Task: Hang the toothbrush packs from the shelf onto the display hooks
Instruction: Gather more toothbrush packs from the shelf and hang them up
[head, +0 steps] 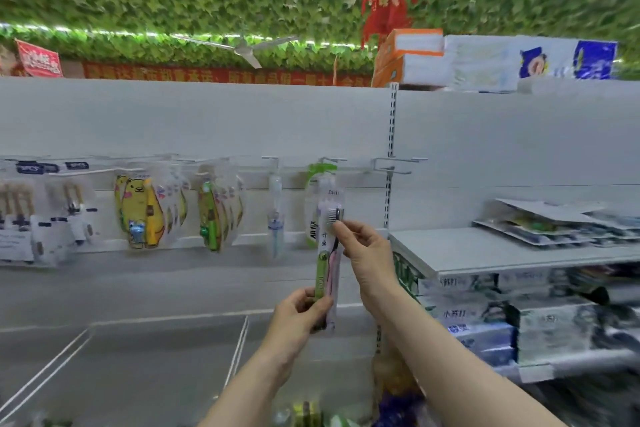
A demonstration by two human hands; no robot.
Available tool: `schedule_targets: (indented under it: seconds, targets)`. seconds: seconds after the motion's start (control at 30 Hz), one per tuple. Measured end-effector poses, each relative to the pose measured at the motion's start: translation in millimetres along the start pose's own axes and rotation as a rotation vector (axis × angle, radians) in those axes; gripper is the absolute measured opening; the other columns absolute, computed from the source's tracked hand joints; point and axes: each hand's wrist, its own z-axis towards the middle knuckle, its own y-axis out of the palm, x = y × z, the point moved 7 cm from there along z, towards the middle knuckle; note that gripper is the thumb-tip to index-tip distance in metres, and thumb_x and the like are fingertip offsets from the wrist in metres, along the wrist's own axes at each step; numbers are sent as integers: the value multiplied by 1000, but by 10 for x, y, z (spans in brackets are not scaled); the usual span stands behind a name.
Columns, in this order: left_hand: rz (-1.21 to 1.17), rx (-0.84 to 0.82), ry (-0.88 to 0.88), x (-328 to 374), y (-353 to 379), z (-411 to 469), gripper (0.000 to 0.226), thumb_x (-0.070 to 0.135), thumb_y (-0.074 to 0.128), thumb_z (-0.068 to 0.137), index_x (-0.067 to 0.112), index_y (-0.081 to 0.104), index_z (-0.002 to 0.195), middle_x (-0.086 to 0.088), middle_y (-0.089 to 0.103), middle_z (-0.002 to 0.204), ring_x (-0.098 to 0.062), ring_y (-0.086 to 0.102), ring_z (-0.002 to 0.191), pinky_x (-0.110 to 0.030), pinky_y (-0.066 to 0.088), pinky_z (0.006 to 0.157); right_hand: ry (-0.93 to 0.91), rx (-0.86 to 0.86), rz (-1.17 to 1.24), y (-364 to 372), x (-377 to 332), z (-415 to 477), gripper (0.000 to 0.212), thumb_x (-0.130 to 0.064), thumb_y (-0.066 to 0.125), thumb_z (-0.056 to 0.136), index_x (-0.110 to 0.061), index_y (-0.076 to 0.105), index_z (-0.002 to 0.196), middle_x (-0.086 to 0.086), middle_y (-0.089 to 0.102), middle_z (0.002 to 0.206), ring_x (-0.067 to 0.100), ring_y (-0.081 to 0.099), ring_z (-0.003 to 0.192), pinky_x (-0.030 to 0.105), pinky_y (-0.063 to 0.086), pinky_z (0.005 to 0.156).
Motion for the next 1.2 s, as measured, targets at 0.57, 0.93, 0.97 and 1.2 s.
schedule_targets:
  seconds: [0.57,0.93,0.97,1.2]
  targets:
    - [69,-17,27,-40,1814,1107,6,21,65,95,17,68,94,8,66,69,-7,56,61,-21,44,59,26,105,3,-1772,-73,1305,12,-26,74,90,-14,72,90,5,74,89,16,67,82,26,50,75]
    - [16,70,47,-32,1900,1380,9,25,67,93,17,71,93,-6,69,84,-19,59,78,-35,49,74,5,47,0,-1686,-98,1666,10,-25,75,89,-15,72,89,3,73,84,6,65,69,20,50,67]
    - [13,78,51,-39,1891,1397,9,25,67,93,17,71,93,-8,69,85,-20,59,78,-36,49,75,0,41,-8,-1672,-99,1687,12,-26,76,88,-15,72,90,3,73,85,7,65,70,21,50,69]
    - [2,109,42,-147,1867,1395,11,22,64,95,13,70,97,-8,68,84,-21,58,78,-36,47,75,-9,-27,-22,-1645,10,1713,8,-22,75,89,-15,73,90,-2,70,77,2,64,63,16,48,60]
